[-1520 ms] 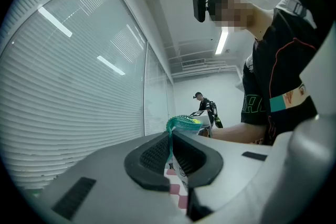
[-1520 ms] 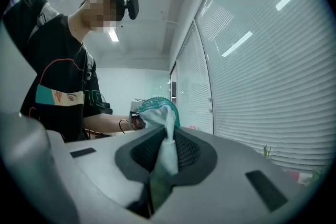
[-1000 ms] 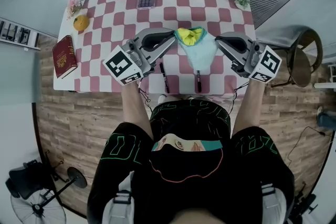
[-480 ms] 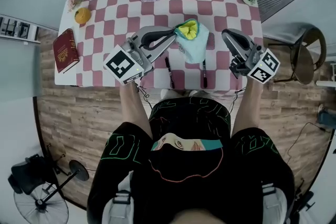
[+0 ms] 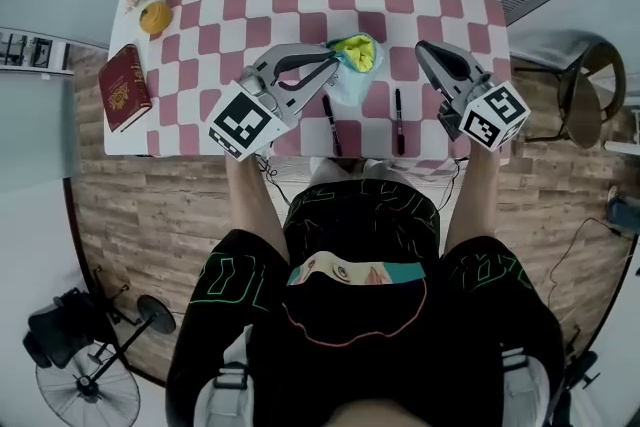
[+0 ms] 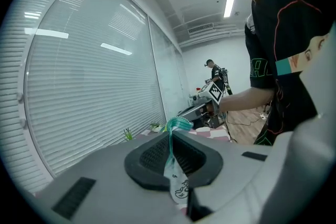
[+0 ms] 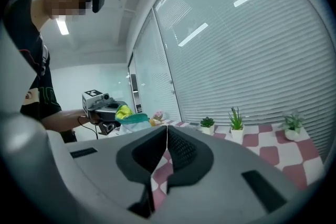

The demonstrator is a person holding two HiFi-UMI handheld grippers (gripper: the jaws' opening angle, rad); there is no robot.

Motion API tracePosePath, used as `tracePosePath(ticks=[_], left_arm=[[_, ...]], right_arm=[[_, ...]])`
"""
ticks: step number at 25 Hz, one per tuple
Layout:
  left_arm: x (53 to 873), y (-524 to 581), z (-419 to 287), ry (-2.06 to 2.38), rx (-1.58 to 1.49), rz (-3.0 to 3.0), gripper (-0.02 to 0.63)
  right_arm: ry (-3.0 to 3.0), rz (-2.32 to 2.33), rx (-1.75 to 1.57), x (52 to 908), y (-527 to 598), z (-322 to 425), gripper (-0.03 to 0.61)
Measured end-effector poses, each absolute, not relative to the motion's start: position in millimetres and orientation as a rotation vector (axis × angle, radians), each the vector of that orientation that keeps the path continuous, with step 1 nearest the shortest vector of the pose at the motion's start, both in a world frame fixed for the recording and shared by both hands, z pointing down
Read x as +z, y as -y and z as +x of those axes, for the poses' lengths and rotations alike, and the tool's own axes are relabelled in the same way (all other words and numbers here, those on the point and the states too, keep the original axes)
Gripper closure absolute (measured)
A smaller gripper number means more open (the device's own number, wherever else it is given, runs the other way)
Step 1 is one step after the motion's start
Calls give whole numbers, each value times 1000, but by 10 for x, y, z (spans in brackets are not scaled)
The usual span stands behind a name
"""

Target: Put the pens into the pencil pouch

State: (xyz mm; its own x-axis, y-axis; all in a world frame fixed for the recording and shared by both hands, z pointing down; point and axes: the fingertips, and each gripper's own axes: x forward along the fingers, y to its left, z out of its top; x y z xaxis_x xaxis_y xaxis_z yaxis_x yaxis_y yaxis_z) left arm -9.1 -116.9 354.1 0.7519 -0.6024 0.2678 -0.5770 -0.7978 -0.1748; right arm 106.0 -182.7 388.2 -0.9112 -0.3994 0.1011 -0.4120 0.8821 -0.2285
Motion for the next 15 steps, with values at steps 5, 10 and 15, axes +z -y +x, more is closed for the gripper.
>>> tracePosePath(ticks=[5, 10, 15], left_arm=[[3605, 1118, -130, -943, -450, -2902, 600], [3697, 1041, -121, -901, -442, -2938, 600], [3754, 978, -133, -871, -429, -2946, 600]], right_arm=[[2843, 747, 439, 4153, 1812, 1062, 574], [2634, 828, 508, 4514, 1683, 1129, 569], [2420, 837, 578, 4921, 1501, 1112, 535]])
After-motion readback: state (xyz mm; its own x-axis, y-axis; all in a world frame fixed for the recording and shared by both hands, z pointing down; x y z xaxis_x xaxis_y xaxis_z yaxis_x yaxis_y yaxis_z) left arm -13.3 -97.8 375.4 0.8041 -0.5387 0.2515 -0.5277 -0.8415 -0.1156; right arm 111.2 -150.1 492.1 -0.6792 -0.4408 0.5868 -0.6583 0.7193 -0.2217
